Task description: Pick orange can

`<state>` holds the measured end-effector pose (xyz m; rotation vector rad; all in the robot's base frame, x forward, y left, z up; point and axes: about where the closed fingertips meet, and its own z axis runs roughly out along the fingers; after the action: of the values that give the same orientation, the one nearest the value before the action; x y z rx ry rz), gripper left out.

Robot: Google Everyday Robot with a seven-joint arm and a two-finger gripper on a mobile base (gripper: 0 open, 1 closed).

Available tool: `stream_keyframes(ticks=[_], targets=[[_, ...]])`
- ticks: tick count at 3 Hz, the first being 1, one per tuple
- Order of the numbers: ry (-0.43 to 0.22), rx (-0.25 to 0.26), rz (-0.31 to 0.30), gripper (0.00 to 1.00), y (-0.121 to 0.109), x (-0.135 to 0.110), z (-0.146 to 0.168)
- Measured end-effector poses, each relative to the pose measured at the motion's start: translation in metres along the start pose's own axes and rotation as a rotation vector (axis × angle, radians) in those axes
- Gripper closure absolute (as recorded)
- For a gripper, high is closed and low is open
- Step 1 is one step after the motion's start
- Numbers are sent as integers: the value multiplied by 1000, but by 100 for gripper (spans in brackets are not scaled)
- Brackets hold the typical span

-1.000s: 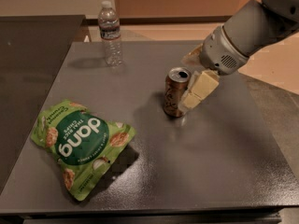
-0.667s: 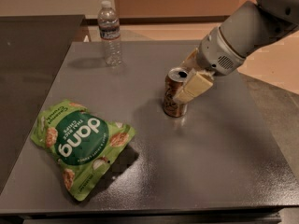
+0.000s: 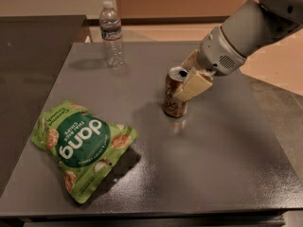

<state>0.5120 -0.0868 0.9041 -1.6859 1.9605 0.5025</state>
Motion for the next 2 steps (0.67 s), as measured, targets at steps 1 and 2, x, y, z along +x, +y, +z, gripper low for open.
stream_keyframes(ticks=[1,2], targets=[[-22,32,6,100,-3,-11,-27],[-46,90,-43,100,-5,-41,-94]])
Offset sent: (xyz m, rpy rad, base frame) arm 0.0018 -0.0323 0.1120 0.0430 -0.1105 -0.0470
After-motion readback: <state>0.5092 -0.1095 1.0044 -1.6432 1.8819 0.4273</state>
